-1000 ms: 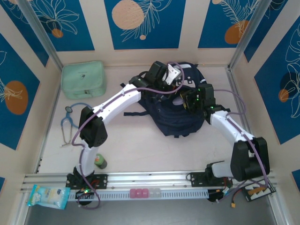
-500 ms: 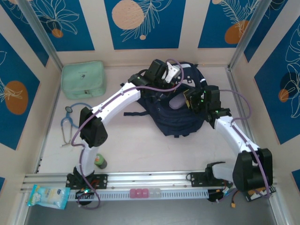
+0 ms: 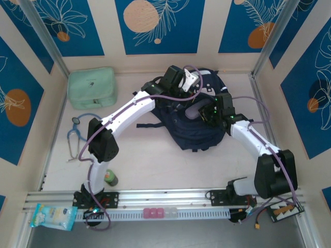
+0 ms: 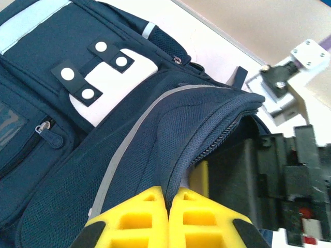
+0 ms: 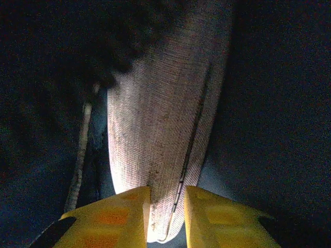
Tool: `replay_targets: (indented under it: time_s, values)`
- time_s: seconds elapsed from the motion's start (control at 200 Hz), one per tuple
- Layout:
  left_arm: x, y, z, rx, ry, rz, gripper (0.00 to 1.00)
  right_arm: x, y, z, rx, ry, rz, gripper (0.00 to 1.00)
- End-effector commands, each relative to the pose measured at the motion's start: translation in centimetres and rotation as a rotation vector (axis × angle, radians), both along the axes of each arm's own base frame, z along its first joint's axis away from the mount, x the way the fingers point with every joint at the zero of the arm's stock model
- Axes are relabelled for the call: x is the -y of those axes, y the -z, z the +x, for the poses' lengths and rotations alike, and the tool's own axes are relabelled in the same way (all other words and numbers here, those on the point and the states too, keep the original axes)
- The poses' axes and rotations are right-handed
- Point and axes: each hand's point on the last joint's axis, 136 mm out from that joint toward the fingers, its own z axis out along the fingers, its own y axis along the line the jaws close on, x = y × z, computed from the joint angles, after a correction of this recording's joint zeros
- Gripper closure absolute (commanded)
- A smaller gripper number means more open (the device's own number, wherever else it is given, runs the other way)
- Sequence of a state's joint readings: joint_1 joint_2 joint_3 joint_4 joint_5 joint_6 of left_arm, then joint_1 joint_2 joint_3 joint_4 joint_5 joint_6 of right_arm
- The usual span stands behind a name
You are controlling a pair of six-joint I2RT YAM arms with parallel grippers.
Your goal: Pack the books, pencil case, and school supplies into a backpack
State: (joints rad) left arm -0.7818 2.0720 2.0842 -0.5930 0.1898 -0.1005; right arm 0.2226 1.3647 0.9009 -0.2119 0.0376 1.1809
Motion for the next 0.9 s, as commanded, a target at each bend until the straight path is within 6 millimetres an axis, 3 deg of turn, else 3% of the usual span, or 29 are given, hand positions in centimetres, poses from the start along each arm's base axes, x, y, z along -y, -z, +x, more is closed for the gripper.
replay_targets:
  time_s: [0.0,0.185,0.275,0.365,0.48,0.565,0.73,0.895]
  values:
    - [1.2,-4.0,-0.1,0.05,0.024,-0.113,1.0,-0.7,-1.1,2.4,0.083,-0.041,-0.025,0.77]
    - [1.2,-3.6,-0.1,0.042,0.025,-0.105,1.0,-1.7,-0.3,4.0,0.067,-0.094,0.022,0.79]
    - [1.2,-3.0,-0.2,0.03,0.027,-0.098,1.0,-1.5,-1.3,2.9,0.091,-0.11,0.009,0.78]
    - [1.3,-2.4,-0.4,0.01,0.04,-0.101,0.98,-0.3,-1.9,0.4,0.1,-0.087,-0.037,0.72]
    - [1.5,-1.8,-0.9,-0.013,0.063,-0.109,0.77,2.5,-1.4,-3.4,0.057,-0.015,-0.129,0.63]
    - [1.2,-1.4,-1.3,-0.041,0.082,-0.118,0.51,4.8,-1.0,-5.8,0.017,0.052,-0.197,0.57]
    - [-1.0,-1.2,-2.1,-0.071,0.054,-0.161,0.17,7.4,-2.2,-7.7,0.03,0.119,-0.294,0.44]
    - [-6.2,2.6,0.0,-0.18,-0.168,-0.197,0.12,6.4,-3.5,-6.1,0.08,0.024,-0.263,0.28]
